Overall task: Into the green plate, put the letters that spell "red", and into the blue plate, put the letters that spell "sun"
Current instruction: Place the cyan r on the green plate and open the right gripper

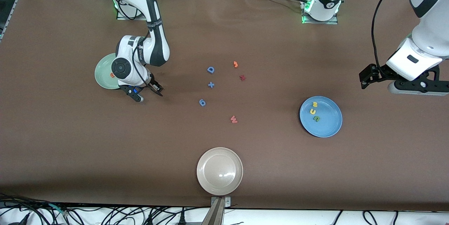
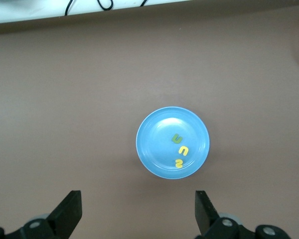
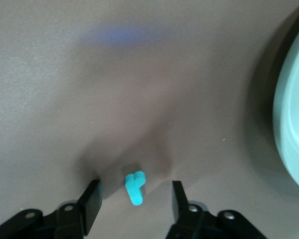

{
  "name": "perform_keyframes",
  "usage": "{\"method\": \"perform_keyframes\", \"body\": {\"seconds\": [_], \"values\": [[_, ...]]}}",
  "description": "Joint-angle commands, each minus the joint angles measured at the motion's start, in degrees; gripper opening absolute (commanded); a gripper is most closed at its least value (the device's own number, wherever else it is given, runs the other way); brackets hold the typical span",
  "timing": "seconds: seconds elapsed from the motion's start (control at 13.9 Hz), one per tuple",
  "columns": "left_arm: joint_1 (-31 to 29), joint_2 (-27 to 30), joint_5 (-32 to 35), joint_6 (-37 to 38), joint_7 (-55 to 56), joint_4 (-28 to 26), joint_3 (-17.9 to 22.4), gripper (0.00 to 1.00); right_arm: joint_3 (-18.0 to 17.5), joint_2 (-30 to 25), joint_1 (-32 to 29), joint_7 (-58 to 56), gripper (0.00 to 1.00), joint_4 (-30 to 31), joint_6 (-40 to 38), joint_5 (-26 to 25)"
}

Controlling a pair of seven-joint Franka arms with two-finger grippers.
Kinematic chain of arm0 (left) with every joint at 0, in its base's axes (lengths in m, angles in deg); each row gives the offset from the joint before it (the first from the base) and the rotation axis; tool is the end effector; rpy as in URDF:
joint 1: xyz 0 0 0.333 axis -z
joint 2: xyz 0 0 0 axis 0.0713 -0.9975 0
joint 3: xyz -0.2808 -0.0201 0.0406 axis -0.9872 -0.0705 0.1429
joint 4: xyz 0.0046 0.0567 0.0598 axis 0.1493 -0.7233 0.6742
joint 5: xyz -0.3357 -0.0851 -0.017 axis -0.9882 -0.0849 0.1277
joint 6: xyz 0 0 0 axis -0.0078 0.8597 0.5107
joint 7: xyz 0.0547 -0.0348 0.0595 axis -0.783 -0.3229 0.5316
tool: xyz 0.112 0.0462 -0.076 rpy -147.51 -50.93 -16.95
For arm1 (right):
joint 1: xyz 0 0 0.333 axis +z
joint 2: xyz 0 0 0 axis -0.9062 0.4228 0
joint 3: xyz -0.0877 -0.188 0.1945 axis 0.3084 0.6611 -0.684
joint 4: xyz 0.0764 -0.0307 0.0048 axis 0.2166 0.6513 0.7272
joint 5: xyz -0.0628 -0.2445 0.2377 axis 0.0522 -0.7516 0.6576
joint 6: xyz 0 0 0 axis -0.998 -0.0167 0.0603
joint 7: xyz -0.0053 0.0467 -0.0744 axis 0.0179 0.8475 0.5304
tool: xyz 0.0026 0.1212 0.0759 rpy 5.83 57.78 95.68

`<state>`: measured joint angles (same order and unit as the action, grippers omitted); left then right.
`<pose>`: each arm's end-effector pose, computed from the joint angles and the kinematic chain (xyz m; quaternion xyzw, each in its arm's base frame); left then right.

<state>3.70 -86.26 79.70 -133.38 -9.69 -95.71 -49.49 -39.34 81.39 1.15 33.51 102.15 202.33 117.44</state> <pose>0.5478 -0.0452 0.5046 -0.9976 0.0300 -0.0455 0.0421 0.4556 0.1692 0.1508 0.9348 -0.3373 -0.1028 0.0418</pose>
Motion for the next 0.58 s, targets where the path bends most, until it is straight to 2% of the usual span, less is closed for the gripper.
{"method": "perform_keyframes", "body": {"seconds": [0.0, 0.14, 0.22, 0.5], "values": [[1.01, 2.98, -2.19, -0.70, -0.58, -3.66, 0.93, 1.00, 0.37, -0.36, 0.58, 0.04, 0.53, 1.00, 0.88, 1.11], [0.74, 2.89, -5.61, 2.56, -0.40, -2.35, 0.75, 1.00, 0.37, -0.36, 0.66, 0.04, 0.46, 1.00, 0.88, 1.11], [0.65, 2.72, -6.32, 2.57, -0.49, -1.91, 0.75, 1.00, 0.37, -0.36, 0.66, 0.04, 0.39, 1.00, 0.88, 1.11], [0.74, 3.07, -6.76, 2.83, -0.31, -1.64, 0.66, 1.00, 0.37, -0.36, 0.84, 0.04, 0.01, 1.00, 0.88, 1.11]]}}
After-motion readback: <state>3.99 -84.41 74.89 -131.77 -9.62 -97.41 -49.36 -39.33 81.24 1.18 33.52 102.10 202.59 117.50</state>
